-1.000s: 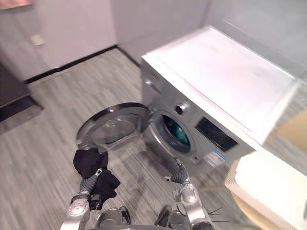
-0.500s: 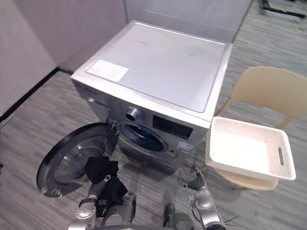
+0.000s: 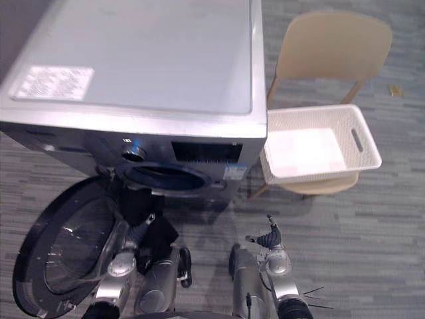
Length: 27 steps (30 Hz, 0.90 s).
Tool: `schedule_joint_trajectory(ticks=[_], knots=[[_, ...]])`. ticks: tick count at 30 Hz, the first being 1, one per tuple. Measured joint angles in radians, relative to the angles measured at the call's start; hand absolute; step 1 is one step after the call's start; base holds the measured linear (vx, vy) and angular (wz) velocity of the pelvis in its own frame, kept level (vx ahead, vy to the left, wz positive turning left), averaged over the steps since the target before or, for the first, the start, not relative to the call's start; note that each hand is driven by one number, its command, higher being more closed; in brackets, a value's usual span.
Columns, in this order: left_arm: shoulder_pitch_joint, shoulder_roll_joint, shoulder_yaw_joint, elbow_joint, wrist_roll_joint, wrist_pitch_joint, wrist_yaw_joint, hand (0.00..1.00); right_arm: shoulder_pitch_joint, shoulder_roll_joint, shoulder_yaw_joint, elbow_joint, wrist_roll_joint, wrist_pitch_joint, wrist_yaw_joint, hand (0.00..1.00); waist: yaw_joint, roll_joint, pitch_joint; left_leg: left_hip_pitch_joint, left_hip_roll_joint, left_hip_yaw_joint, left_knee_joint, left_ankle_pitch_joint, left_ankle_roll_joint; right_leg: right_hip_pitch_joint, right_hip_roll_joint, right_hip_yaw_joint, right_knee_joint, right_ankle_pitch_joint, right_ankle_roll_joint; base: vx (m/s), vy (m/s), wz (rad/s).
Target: Pick up the laundry basket with both hands and put the clothes into the washing machine.
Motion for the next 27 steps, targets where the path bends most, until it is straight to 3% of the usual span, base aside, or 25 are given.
schedule_joint_trajectory(ticks=[2,8,12,16,19,22,27], knots=[[-0.069,0.001,0.006,-0.005,-0.047,-0.001,0.041,1.0,-0.037,0.008,0.0,-0.051,0.027,0.003,-0.027,0.0,-0.001,-0.002,0.033,-0.129,0.03,-0.005,0.143,-0.048,0.011,-0.137,-0.01,-0.016,0.141,-0.035,-0.003,-0.13,0.027,-0.21],[-0.252,-0.019,0.04,-0.025,-0.085,0.004,0.108,1.0,-0.14,0.026,-0.02,-0.154,0.044,0.007,-0.072,0.0,-0.004,-0.008,0.116,-0.407,0.049,-0.049,0.379,-0.091,0.008,-0.413,-0.026,-0.034,0.393,-0.1,-0.02,-0.11,-0.038,0.04],[-0.373,-0.003,0.041,-0.099,-0.085,0.006,0.148,1.0,-0.166,0.031,-0.038,-0.227,0.068,0.004,-0.097,0.0,-0.008,-0.009,0.131,-0.601,0.059,-0.079,0.525,-0.112,0.007,-0.601,-0.039,-0.036,0.547,-0.135,-0.03,-0.11,-0.061,0.08],[-0.502,0.106,0.041,-0.141,-0.082,0.017,0.183,1.0,-0.172,0.024,-0.054,-0.323,0.078,-0.017,-0.117,0.0,-0.034,-0.014,0.137,-0.733,0.062,-0.116,0.65,-0.133,0.002,-0.722,-0.044,-0.042,0.67,-0.163,-0.034,-0.08,-0.061,0.05],[-0.642,0.201,0.038,-0.143,-0.066,0.029,0.209,1.0,-0.16,0.021,-0.067,-0.371,0.078,-0.043,-0.117,0.0,-0.038,-0.021,0.144,-0.803,0.06,-0.145,0.725,-0.145,-0.006,-0.777,-0.054,-0.056,0.745,-0.182,-0.047,-0.06,-0.075,0.1],[-0.785,0.309,0.015,-0.172,-0.004,0.037,0.248,1.0,-0.157,0.006,-0.067,-0.402,0.077,-0.063,-0.115,0.0,-0.043,-0.029,0.153,-0.868,0.058,-0.18,0.782,-0.145,-0.007,-0.821,-0.059,-0.078,0.797,-0.191,-0.06,-0.04,-0.081,0.09],[-1.001,0.402,-0.074,-0.182,0.113,0.052,0.279,1.0,-0.151,-0.002,-0.069,-0.446,0.077,-0.086,-0.111,0.0,-0.051,-0.039,0.159,-0.933,0.041,-0.207,0.818,-0.143,-0.011,-0.863,-0.075,-0.096,0.829,-0.194,-0.065,0.0,-0.044,0.09]])
